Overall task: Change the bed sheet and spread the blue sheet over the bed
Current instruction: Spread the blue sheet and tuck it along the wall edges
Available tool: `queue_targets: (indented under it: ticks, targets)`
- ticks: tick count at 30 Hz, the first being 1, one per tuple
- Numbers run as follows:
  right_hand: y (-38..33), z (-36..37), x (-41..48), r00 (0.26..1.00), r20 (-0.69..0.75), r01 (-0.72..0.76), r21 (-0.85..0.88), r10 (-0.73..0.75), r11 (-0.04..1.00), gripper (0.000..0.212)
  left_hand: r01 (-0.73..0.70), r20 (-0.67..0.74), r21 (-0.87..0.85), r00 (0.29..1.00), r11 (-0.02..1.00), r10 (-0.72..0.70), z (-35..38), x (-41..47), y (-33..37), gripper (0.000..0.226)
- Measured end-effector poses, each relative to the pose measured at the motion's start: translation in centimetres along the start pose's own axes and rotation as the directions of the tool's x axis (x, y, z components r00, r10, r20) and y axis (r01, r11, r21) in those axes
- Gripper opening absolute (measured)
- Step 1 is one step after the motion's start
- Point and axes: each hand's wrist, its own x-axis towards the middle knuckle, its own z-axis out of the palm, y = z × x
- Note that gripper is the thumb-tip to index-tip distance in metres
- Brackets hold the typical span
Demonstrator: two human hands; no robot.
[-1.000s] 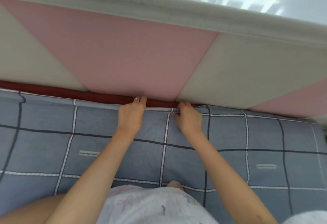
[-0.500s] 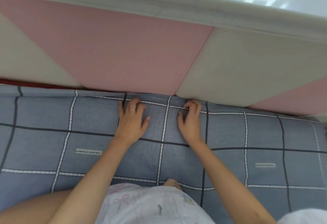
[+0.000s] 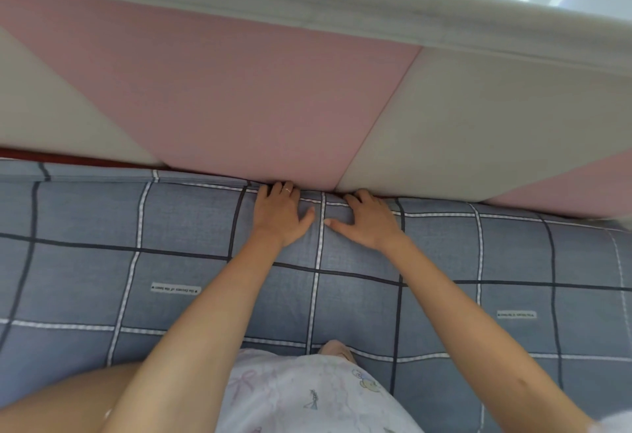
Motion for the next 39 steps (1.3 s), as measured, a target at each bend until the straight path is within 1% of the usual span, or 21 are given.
queue_targets:
  ticks: [3, 7, 9, 11, 13, 14, 17, 19, 20, 22, 24, 25, 26, 27, 28, 29, 30, 32, 35, 37, 39]
  targets:
    - [-0.1, 0.0, -0.4, 1.000, 0.020, 0.021, -0.019, -0.021, 1.000, 0.099, -0.058, -0.007, 0.016, 0.998, 0.998, 0.058, 0.6, -1.1, -1.0, 0.089]
    - [-0.2, -0.8, -0.2, 0.998, 0.043, 0.036, -0.014, -0.035, 0.999, 0.103, 0.000, 0.082, 0.015, 0.997, 1.000, -0.002, -0.4, 0.0, -0.4, 0.061]
    - [0.9, -1.5, -1.0, 0.995, 0.049, 0.088, -0.009, -0.087, 0.996, 0.097, -0.001, 0.096, -0.005, 0.995, 1.000, 0.002, -0.7, -0.1, -0.5, 0.056]
    - [3.3, -1.8, -2.4, 0.994, -0.035, 0.103, -0.073, -0.105, 0.992, 0.088, 0.032, 0.108, -0.060, 0.994, 0.998, -0.026, -0.3, -0.7, -1.3, 0.056]
    - [6.1, -2.0, -4.0, 0.989, -0.148, -0.002, -0.145, -0.019, 0.989, 0.079, 0.045, 0.087, -0.094, 0.996, 0.994, -0.037, 0.1, -0.8, -1.6, 0.056]
    - [7.3, -1.9, -4.5, 0.987, -0.148, -0.081, -0.141, 0.060, 0.987, 0.075, 0.055, 0.089, -0.098, 0.995, 0.994, -0.047, 0.1, -0.7, -1.5, 0.057]
    - [9.0, -2.1, -4.1, 0.965, 0.055, -0.253, -0.044, 0.255, 0.967, 0.060, 0.065, 0.142, -0.116, 0.989, 0.991, -0.048, 0.0, -0.1, -1.5, 0.062]
    - [8.5, -2.3, -2.9, 0.941, 0.136, -0.305, -0.050, 0.309, 0.951, 0.060, 0.045, 0.179, -0.263, 0.984, 0.964, 0.003, -0.4, -0.2, -2.0, 0.067]
    - [7.5, -2.9, -2.3, 0.928, 0.143, -0.332, -0.106, 0.344, 0.937, 0.060, 0.045, 0.160, -0.410, 0.987, 0.911, 0.024, -1.1, -0.6, -2.6, 0.067]
    - [4.8, -3.7, -1.6, 0.903, 0.096, -0.376, -0.295, 0.419, 0.878, 0.051, 0.026, 0.057, -0.680, 0.998, 0.733, 0.017, -2.5, -2.2, -4.1, 0.051]
    - [0.6, -4.7, -1.3, 0.926, -0.032, -0.352, -0.431, 0.375, 0.831, 0.034, -0.032, -0.117, -0.767, 0.989, 0.641, -0.091, -4.0, -4.7, -6.3, 0.035]
    - [-2.9, -4.9, -0.7, 0.961, -0.084, -0.275, -0.409, 0.264, 0.870, 0.031, -0.033, -0.185, -0.772, 0.967, 0.634, -0.175, -4.6, -6.6, -8.4, 0.031]
    - [-5.5, -4.6, -0.7, 0.983, -0.153, -0.142, -0.325, 0.096, 0.935, 0.030, -0.019, -0.222, -0.772, 0.945, 0.635, -0.242, -4.8, -8.0, -9.9, 0.027]
    - [-8.9, -3.9, -0.4, 0.972, -0.207, 0.068, -0.193, -0.109, 0.979, 0.030, 0.026, -0.236, -0.768, 0.918, 0.640, -0.319, -5.0, -9.6, -11.9, 0.025]
    - [-12.6, -3.0, -0.1, 0.939, -0.181, 0.287, -0.059, -0.293, 0.956, 0.034, 0.091, -0.234, -0.757, 0.887, 0.647, -0.399, -4.8, -11.4, -14.1, 0.024]
    - [-15.4, -2.1, 0.2, 0.897, -0.112, 0.434, 0.033, -0.428, 0.900, 0.041, 0.156, -0.218, -0.752, 0.857, 0.640, -0.466, -4.4, -12.4, -15.7, 0.024]
    - [-18.6, -0.8, 1.0, 0.849, -0.030, 0.529, 0.053, -0.528, 0.847, 0.049, 0.223, -0.202, -0.748, 0.821, 0.625, -0.534, -3.9, -14.0, -17.6, 0.023]
    - [-23.1, 1.5, 2.7, 0.835, 0.055, 0.550, -0.040, -0.548, 0.834, 0.064, 0.295, -0.177, -0.744, 0.779, 0.600, -0.602, -2.8, -16.1, -20.3, 0.021]
    - [-27.9, 3.6, 5.1, 0.902, -0.019, 0.425, -0.131, -0.431, 0.896, 0.071, 0.341, -0.166, -0.731, 0.752, 0.592, -0.638, -0.8, -19.1, -22.8, 0.019]
    - [-30.6, 3.9, 6.4, 0.943, -0.055, 0.322, -0.109, -0.329, 0.940, 0.070, 0.353, -0.169, -0.716, 0.750, 0.602, -0.640, 0.4, -20.5, -23.6, 0.018]
    - [-33.7, 4.3, 6.7, 0.931, -0.121, 0.335, -0.086, -0.343, 0.938, 0.068, 0.350, -0.182, -0.710, 0.747, 0.611, -0.640, 1.3, -21.3, -24.5, 0.018]
